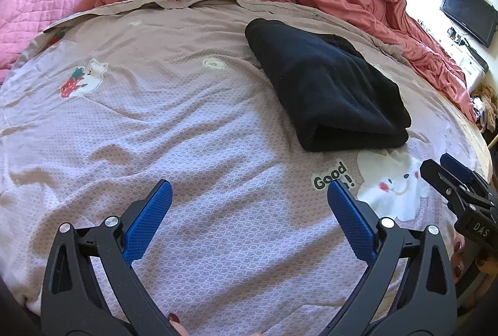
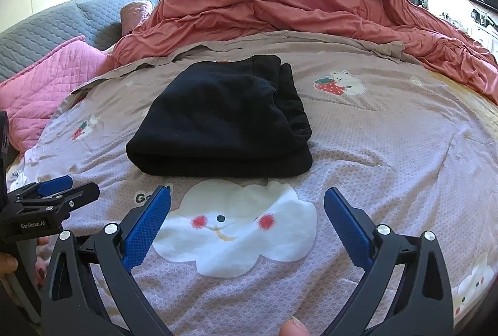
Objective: Fold small clothes
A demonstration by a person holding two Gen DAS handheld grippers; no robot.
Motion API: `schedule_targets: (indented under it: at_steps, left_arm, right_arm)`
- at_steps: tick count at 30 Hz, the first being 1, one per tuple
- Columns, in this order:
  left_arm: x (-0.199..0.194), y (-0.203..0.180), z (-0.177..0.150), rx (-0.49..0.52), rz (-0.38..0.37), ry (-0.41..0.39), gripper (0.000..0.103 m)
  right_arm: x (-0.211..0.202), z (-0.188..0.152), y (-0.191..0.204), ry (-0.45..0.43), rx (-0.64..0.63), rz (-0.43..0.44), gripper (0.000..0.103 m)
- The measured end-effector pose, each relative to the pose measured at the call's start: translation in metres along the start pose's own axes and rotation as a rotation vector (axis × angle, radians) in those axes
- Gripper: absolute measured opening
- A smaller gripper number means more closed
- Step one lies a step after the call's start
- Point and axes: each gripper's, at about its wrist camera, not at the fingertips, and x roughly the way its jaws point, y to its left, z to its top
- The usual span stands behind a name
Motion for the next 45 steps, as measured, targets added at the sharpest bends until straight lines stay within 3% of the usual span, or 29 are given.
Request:
schedule_targets:
  at_steps: [45]
  left_arm:
    - [-0.0008,0.0008,0.0020,-0.006,0.043,-0.004,0.094]
  right_arm:
    - [-0.0021,-0.0023,-0.0017,0.001,-0.008,-0.003,0.098]
